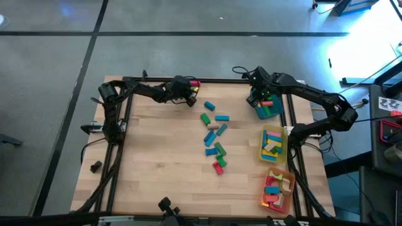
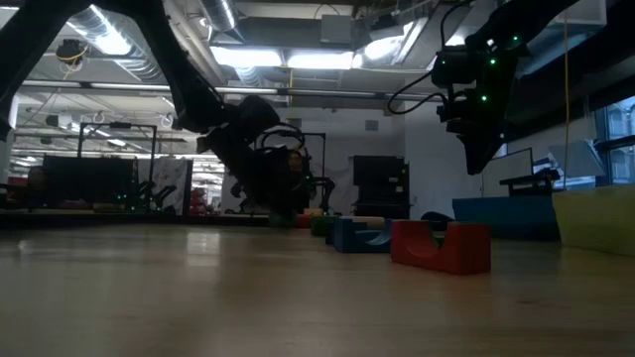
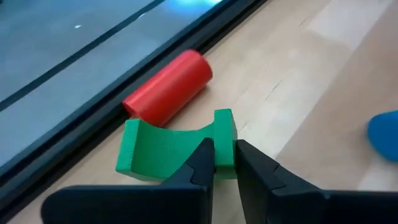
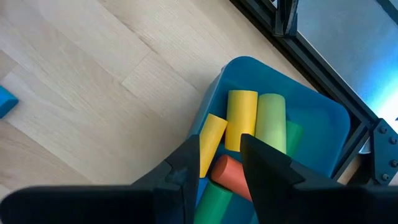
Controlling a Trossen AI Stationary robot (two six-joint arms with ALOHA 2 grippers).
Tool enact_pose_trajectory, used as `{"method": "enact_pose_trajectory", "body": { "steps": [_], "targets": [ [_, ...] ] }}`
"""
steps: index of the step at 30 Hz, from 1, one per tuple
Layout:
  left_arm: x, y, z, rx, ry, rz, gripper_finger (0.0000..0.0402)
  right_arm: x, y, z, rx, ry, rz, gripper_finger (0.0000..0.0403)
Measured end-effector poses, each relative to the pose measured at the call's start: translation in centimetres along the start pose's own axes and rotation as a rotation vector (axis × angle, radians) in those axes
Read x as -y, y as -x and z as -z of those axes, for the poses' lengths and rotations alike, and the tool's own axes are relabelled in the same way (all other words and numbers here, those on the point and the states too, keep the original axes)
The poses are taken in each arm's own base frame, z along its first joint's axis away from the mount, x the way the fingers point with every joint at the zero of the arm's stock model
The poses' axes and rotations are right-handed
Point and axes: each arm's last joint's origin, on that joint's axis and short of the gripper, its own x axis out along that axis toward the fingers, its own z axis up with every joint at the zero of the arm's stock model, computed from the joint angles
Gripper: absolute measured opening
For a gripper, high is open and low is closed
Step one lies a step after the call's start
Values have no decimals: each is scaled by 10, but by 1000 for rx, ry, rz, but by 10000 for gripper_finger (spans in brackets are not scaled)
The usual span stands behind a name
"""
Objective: Sort blocks by size
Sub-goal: Put the green arch block into the orange bin
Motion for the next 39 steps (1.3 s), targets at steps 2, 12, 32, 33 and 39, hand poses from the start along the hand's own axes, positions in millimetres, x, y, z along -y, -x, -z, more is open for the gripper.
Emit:
{"method": "enact_pose_trajectory", "body": {
  "steps": [2,12,32,33,39],
  "targets": [
    [1,0,-5,17,2,23,31,0,0,0,0,0,0,117],
    [3,0,-18,53,40,87,32,0,0,0,0,0,0,117],
    [14,3,-18,1,205,442,35,0,0,6,-61,89,1,117],
    [16,3,-19,-1,206,462,35,0,0,6,-61,91,1,117],
    [29,6,-26,78,175,526,29,0,-1,5,-61,93,17,117]
  ]
}}
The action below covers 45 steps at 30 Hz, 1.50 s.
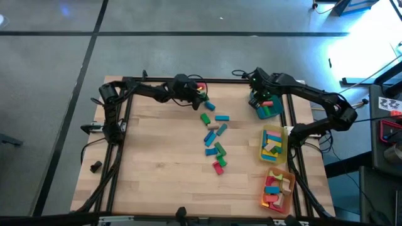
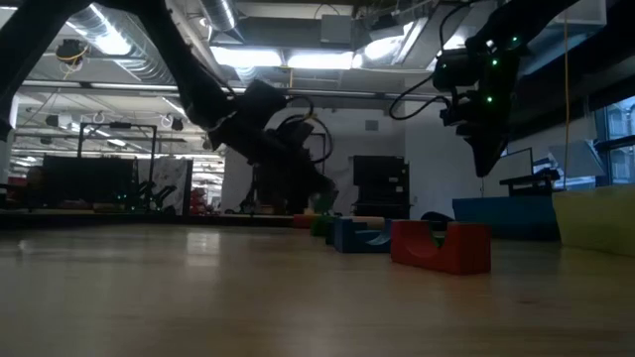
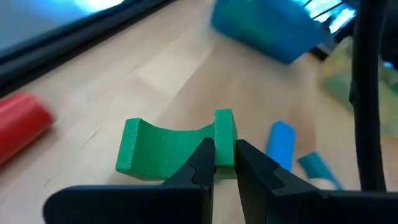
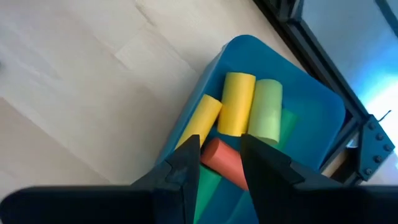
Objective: Sort blocks by size
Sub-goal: Put the green arch block into the orange bin
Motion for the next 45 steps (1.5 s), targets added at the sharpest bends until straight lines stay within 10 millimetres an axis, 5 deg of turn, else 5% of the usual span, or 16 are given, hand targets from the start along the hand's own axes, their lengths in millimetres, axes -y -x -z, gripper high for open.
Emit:
{"method": "enact_pose_trajectory", "body": {
  "steps": [13,20,29,45],
  "targets": [
    [46,-10,-4,121,-106,141,32,-2,-11,-1,-63,15,34,117],
    [85,-17,-10,161,-124,263,34,-1,17,11,12,5,-81,117],
    [153,-22,-8,171,-215,419,39,-25,64,38,116,82,-313,117],
    [245,-14,10,311,-425,332,37,-70,115,89,169,118,-458,117]
  ]
}}
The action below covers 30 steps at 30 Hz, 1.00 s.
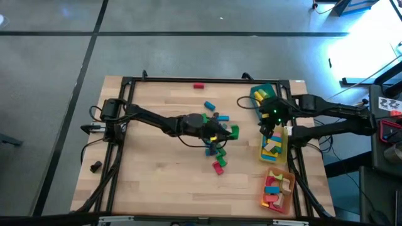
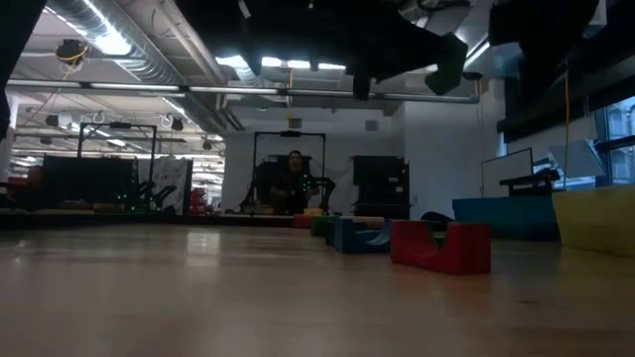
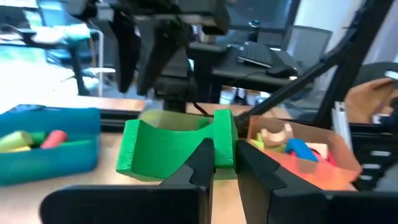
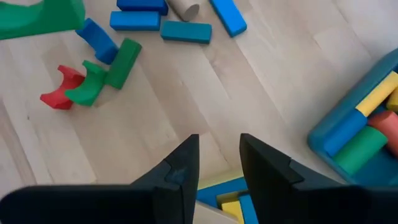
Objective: Sort blocks by size
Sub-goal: Put the green arch block into the orange bin
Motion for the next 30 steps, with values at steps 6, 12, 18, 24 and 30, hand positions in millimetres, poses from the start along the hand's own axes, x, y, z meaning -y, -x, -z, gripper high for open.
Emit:
{"method": "enact_pose_trajectory", "body": {
  "steps": [6,12,18,24,30],
  "targets": [
    [11,-2,0,3,50,4,40,-17,1,7,-10,13,-45,117],
    [32,-4,8,-23,57,56,41,-40,3,17,-10,140,-139,117],
    [40,-3,4,17,78,78,42,-57,6,25,-2,228,-197,117],
    [39,-3,5,11,91,76,46,-66,4,26,-6,257,-247,117],
    [39,-3,5,5,91,75,46,-75,-4,20,-18,267,-287,117]
  ]
}}
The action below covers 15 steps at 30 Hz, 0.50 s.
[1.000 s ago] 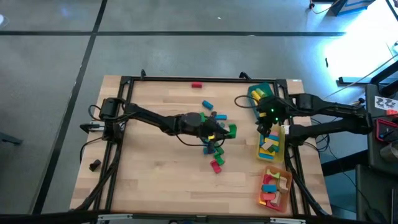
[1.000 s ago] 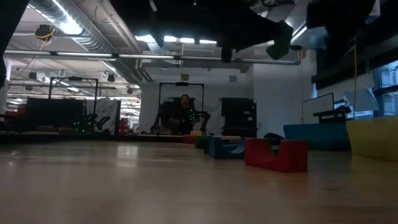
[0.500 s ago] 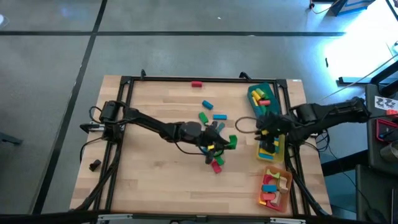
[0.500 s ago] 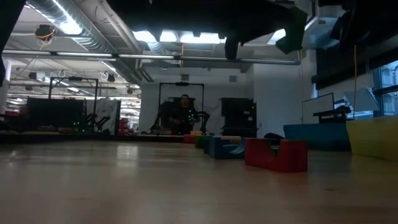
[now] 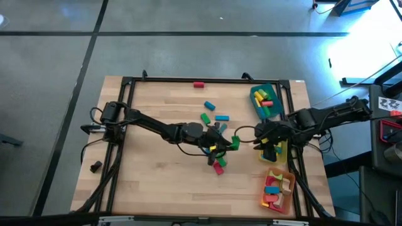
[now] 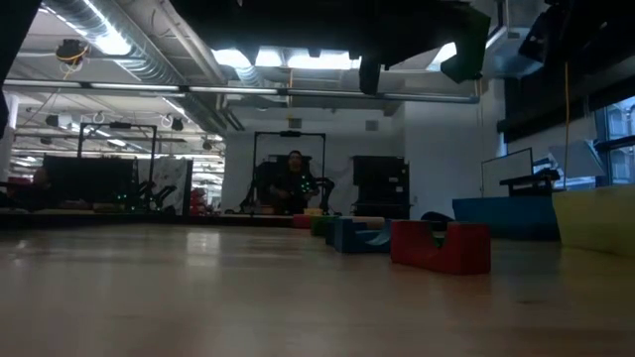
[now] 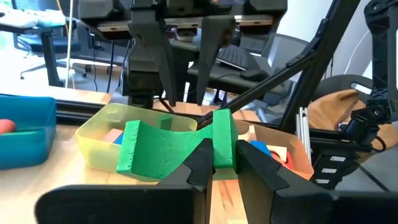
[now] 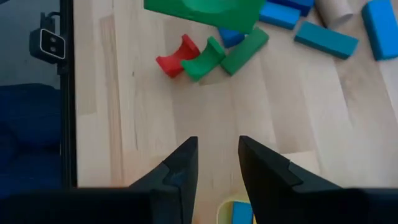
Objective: Sort blocks by size
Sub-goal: Put the green arch block into the orange bin
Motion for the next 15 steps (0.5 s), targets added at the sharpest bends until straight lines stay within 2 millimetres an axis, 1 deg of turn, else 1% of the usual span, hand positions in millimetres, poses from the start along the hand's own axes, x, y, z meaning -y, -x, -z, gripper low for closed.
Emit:
{"method": "enact_pose_trajectory", "body": {
  "steps": [4,6,10,15],
  "targets": [
    [0,0,1,-9,5,-2,45,-4,-10,-5,-16,39,-28,119],
    [0,0,2,-16,20,-3,43,-5,-15,-8,-27,45,-39,129],
    [-1,0,4,-41,71,-5,43,-6,-27,-10,-65,45,-21,168],
    [3,0,9,-103,120,37,46,-7,-39,-12,-108,44,0,218]
  ]
}}
